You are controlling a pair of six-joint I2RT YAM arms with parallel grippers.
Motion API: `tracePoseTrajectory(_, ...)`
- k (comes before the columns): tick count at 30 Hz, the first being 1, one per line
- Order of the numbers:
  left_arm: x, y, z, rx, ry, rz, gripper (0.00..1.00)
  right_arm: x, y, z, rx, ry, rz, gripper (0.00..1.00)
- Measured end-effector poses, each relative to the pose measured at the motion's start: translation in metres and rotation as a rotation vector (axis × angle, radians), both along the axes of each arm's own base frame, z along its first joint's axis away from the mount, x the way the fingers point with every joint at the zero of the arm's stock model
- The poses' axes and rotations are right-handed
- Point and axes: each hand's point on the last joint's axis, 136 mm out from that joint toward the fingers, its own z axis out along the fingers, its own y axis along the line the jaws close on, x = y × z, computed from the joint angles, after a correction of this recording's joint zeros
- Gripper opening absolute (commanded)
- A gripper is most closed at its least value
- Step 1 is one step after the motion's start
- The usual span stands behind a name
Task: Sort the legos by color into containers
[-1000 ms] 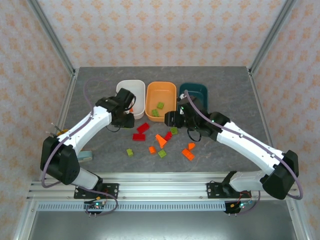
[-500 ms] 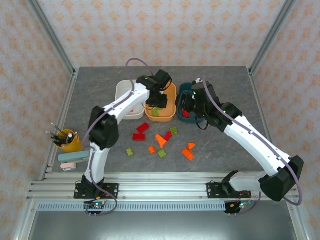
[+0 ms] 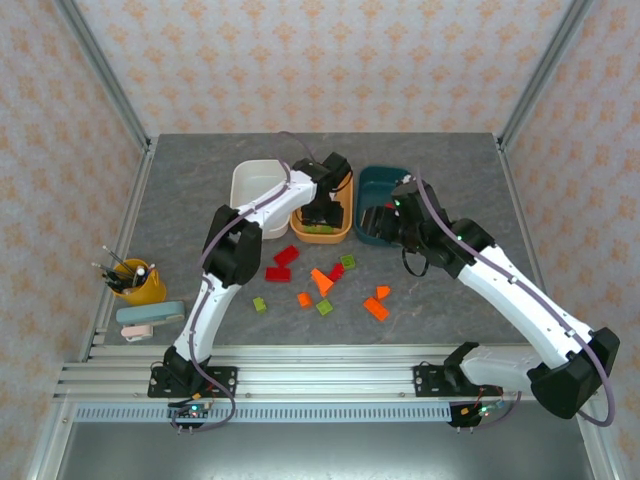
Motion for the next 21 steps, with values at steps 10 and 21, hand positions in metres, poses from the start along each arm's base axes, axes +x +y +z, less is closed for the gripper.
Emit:
tracePoseTrajectory(10, -0.013, 0.013, 0.098, -0.084, -0.154, 0.058, 0.70, -0.018, -0.014, -0.023, -0.086, 0.101, 0.001, 0.62)
tracePoseTrajectory(21, -0.137, 0.100, 0.165, -0.194, -0.267, 0.288, 0.72, -0.040, -0.002, -0.043, -0.130, 0.167, 0.081, 0.59)
